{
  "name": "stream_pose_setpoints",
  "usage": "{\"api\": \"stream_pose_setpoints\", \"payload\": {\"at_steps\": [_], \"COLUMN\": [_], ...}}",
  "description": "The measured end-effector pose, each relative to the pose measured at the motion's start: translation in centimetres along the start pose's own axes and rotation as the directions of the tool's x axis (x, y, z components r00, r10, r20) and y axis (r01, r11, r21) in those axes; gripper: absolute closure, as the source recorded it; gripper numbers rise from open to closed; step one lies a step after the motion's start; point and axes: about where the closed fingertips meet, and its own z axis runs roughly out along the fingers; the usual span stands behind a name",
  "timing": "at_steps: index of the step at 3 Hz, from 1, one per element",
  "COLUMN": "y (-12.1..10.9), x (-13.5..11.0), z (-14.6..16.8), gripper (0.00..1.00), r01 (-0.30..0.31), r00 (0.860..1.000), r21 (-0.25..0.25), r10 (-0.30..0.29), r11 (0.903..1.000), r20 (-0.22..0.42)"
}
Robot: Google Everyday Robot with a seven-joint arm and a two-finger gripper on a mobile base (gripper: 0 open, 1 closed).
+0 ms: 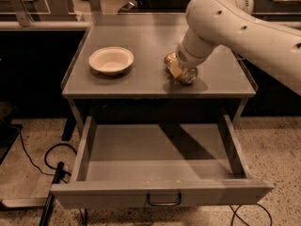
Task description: Pick orange can from top drawer and place on counter
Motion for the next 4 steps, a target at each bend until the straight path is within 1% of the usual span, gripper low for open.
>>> {"api": "stream_pose_setpoints", "payload": {"at_steps": [1, 2, 3, 4], "y": [0.00, 0.00, 0.00, 0.01], "x": [0.00, 0.00, 0.00, 0.00], "z": [0.00, 0.00, 0.00, 0.01], "gripper": [0.81, 0.59, 0.36, 0.11], "r01": [0.000, 0.000, 0.000, 0.000], "r00": [1.000, 1.000, 1.000, 1.000], "r21": [0.000, 0.000, 0.000, 0.000], "r10": [0.000, 0.000, 0.000, 0.000], "r11": [1.0000, 1.0000, 1.0000, 1.0000], "r20": [0.000, 0.000, 0.000, 0.000]}}
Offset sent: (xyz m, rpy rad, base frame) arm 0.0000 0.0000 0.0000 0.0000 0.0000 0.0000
